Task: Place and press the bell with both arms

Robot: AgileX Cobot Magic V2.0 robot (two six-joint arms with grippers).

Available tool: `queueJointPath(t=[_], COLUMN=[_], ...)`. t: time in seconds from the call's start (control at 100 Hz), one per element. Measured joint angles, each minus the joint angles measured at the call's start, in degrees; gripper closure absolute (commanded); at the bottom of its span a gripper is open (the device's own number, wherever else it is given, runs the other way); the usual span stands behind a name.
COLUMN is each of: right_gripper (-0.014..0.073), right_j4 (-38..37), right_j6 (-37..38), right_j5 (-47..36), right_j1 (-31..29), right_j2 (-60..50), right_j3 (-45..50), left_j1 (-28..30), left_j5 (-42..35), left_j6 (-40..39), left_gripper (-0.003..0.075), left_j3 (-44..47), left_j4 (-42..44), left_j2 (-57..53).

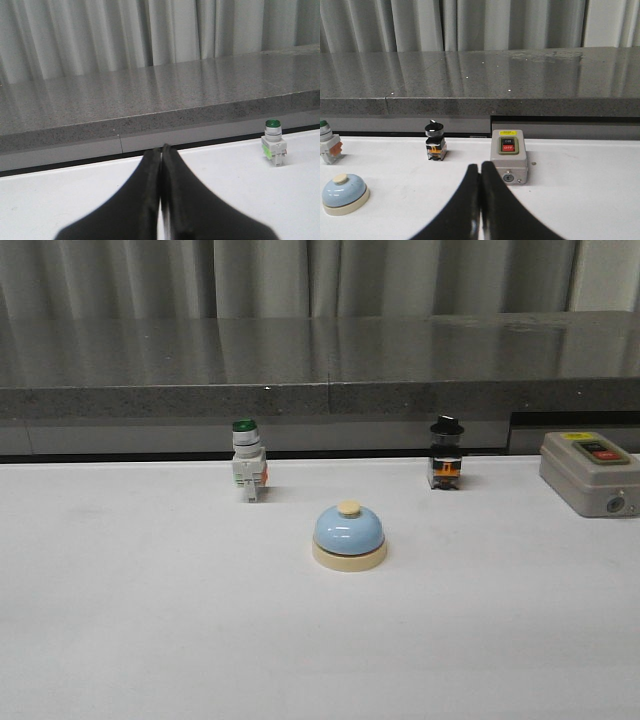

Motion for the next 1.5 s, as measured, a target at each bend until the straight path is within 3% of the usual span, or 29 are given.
queueJointPath(t=[1.14,1.38,1.5], right_gripper=[0.0664,0.0664,0.0664], right_j4=[0.0,0.0,0.1], right_j6=[0.0,0.0,0.0], right_j5=[0.0,-5.0,-2.2], right_j1=[0.0,0.0,0.0], right_j2=[0.0,0.0,0.0], right_j3=[0.0,0.0,-1.9], left_j1=[0.0,0.0,0.0], left_j5=[-0.1,-0.1,-0.1], left_j6=[0.0,0.0,0.0], left_gripper=[0.074,0.074,0.074], left_j3=[0.0,0.0,0.0], left_j4=[0.0,0.0,0.0], left_j2=[0.0,0.0,0.0])
